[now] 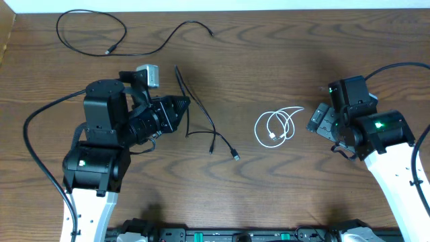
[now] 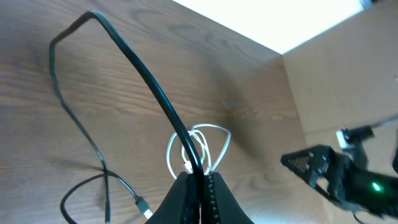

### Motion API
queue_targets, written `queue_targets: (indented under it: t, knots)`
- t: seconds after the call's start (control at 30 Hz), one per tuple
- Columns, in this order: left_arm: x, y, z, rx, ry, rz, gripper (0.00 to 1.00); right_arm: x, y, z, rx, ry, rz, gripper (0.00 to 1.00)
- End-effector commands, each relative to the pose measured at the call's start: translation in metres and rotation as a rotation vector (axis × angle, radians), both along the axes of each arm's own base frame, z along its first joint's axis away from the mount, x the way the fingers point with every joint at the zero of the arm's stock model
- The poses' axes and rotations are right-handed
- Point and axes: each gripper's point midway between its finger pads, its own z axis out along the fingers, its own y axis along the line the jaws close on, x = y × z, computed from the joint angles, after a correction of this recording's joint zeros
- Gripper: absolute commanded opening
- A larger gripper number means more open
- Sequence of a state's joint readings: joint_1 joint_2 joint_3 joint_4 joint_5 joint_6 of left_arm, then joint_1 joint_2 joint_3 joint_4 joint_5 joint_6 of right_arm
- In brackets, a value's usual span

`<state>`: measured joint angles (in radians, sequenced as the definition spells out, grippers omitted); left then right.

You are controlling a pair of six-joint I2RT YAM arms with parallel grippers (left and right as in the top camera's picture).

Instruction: Untangle cables

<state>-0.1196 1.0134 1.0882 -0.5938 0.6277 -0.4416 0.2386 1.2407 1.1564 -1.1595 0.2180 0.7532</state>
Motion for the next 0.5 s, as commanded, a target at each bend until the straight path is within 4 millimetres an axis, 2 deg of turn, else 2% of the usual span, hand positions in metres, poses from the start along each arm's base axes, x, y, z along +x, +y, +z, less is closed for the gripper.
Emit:
queue_targets:
  t: [0.0,0.23,0.3,0.33,0.47]
  knots:
    - [0.011,0.014,0.008,0.026,-0.023,0.100,0.08,0.000,-0.005,0.005,-0.021,-0.016,-0.005,0.99]
    - [0.024,0.012,0.030,0.007,-0.134,0.101,0.07,0.000,-0.005,0.005,-0.021,-0.016,-0.005,0.99]
    - [0.031,0.012,0.043,0.000,-0.198,0.109,0.07,0.000,-0.005,0.005,-0.021,-0.016,-0.005,0.99]
    - [0.042,0.018,0.056,-0.001,-0.260,0.157,0.07,0.000,-0.005,0.005,-0.021,-0.016,-0.005,0.99]
    - [0.067,0.028,0.087,-0.080,-0.367,0.257,0.08,0.000,-0.005,0.005,-0.021,-0.016,-0.005,0.99]
